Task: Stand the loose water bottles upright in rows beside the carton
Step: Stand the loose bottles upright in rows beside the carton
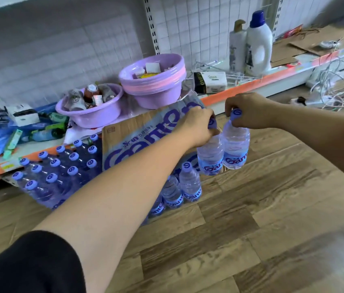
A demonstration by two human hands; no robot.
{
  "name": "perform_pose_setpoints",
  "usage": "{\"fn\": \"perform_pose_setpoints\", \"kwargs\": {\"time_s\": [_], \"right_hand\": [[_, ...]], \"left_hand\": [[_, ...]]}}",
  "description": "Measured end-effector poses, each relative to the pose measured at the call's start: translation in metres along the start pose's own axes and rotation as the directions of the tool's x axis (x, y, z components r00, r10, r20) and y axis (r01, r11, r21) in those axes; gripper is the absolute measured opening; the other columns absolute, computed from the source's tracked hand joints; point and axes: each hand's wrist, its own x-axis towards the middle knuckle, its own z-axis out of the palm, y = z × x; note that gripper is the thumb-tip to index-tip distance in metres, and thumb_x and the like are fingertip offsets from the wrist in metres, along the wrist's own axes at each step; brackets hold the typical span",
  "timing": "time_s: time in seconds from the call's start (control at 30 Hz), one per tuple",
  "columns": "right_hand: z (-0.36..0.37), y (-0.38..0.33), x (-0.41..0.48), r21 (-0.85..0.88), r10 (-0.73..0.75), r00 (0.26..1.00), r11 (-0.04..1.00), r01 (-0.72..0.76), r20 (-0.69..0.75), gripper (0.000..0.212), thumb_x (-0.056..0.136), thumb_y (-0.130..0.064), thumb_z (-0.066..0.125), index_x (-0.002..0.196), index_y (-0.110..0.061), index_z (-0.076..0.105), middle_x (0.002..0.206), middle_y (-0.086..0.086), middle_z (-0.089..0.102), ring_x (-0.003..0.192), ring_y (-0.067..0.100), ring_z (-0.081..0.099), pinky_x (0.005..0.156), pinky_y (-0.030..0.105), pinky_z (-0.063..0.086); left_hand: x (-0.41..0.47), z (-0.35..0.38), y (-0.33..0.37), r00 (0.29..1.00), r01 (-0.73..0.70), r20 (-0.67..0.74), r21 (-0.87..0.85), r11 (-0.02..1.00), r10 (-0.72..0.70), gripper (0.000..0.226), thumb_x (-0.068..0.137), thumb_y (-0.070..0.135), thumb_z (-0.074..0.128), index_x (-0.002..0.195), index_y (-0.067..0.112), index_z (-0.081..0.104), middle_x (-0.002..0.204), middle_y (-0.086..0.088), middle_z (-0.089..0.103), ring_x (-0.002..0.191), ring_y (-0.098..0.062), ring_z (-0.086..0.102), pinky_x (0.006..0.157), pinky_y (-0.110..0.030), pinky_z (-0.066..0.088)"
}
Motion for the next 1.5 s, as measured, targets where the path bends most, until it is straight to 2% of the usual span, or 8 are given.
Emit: {"fn": "perform_pose_setpoints", "kwargs": {"time_s": [0.23,0.4,0.73,0.93,1.07,1.2,1.3,1.5], "right_hand": [[0.068,0.017,0.009,0.032,0.024,0.999,0.999,-0.025,0.031,0.030,0.075,-0.003,0.061,0.104,-0.006,0.063,0.109,0.019,0.062,0.105,0.035,0.057,0.081,0.032,0.042],[0.110,0.026,0.010,0.024,0.006,0.996,1.000,-0.008,0.094,0.032,0.074,-0.003,0.060,0.105,-0.009,0.062,0.109,0.016,0.061,0.102,0.034,0.058,0.082,0.034,0.045],[0.144,0.042,0.018,0.101,0.045,0.997,0.994,-0.051,0.057,0.033,0.074,-0.002,0.062,0.107,-0.004,0.063,0.107,0.022,0.056,0.099,0.038,0.058,0.084,0.035,0.044],[0.141,0.029,0.019,-0.171,0.107,0.983,0.982,-0.081,0.152,0.036,0.081,-0.015,0.057,0.117,-0.014,0.052,0.119,0.013,0.053,0.114,0.036,0.049,0.078,0.036,0.044],[0.138,0.003,0.020,-0.353,0.110,0.991,0.932,-0.075,0.078,0.049,0.079,-0.043,0.064,0.120,-0.017,0.053,0.124,0.010,0.056,0.123,0.032,0.045,0.090,0.039,0.043],[0.133,-0.031,0.034,-0.353,-0.013,0.999,0.936,-0.002,-0.039,0.031,0.078,-0.024,0.058,0.109,-0.018,0.061,0.117,0.007,0.063,0.121,0.029,0.050,0.106,0.043,0.031],[0.136,-0.077,0.058,-0.260,-0.043,0.999,0.965,0.032,-0.034,0.039,0.080,-0.016,0.055,0.119,-0.017,0.059,0.123,0.009,0.062,0.125,0.028,0.049,0.115,0.041,0.020],[0.167,-0.196,0.097,-0.098,-0.182,0.980,0.977,0.190,0.086,0.046,0.091,-0.016,0.048,0.137,-0.011,0.044,0.144,0.011,0.044,0.137,0.027,0.036,0.116,0.034,0.021]], "left_hand": [[-0.001,0.072,-0.017,0.989,0.117,0.090,0.000,0.993,-0.116,0.032,0.082,0.021,0.069,0.102,0.003,0.052,0.112,-0.018,0.049,0.111,-0.034,0.050,0.087,-0.035,0.040],[0.000,0.117,-0.029,0.978,0.136,0.149,0.062,0.989,-0.144,0.044,0.085,0.025,0.067,0.119,0.003,0.050,0.125,-0.019,0.048,0.117,-0.037,0.049,0.097,-0.042,0.044],[0.010,0.134,-0.047,0.992,0.028,0.117,0.191,0.981,-0.051,0.044,0.089,0.039,0.058,0.122,0.012,0.048,0.120,-0.009,0.053,0.107,-0.031,0.057,0.071,-0.035,0.040],[0.004,0.130,-0.045,0.987,-0.094,0.150,0.277,0.956,0.054,0.049,0.089,0.042,0.057,0.127,0.013,0.047,0.124,-0.006,0.055,0.117,-0.028,0.053,0.087,-0.039,0.045],[-0.008,0.111,-0.053,0.991,-0.134,0.035,0.180,0.975,0.130,0.051,0.091,0.042,0.053,0.132,0.013,0.045,0.129,-0.004,0.054,0.122,-0.024,0.048,0.090,-0.040,0.045],[-0.035,0.086,-0.095,0.977,-0.168,-0.100,0.181,0.969,0.188,0.050,0.092,0.037,0.052,0.132,0.007,0.051,0.123,-0.008,0.060,0.119,-0.027,0.051,0.093,-0.040,0.049],[-0.059,0.064,-0.153,0.982,-0.082,-0.156,0.176,0.981,0.110,0.050,0.093,0.034,0.052,0.132,0.003,0.052,0.124,-0.013,0.061,0.120,-0.031,0.052,0.097,-0.041,0.046],[-0.119,0.027,-0.277,0.970,0.217,-0.160,0.220,0.951,-0.185,0.060,0.098,0.036,0.039,0.148,0.006,0.024,0.154,-0.010,0.031,0.143,-0.026,0.027,0.118,-0.037,0.022]]}}
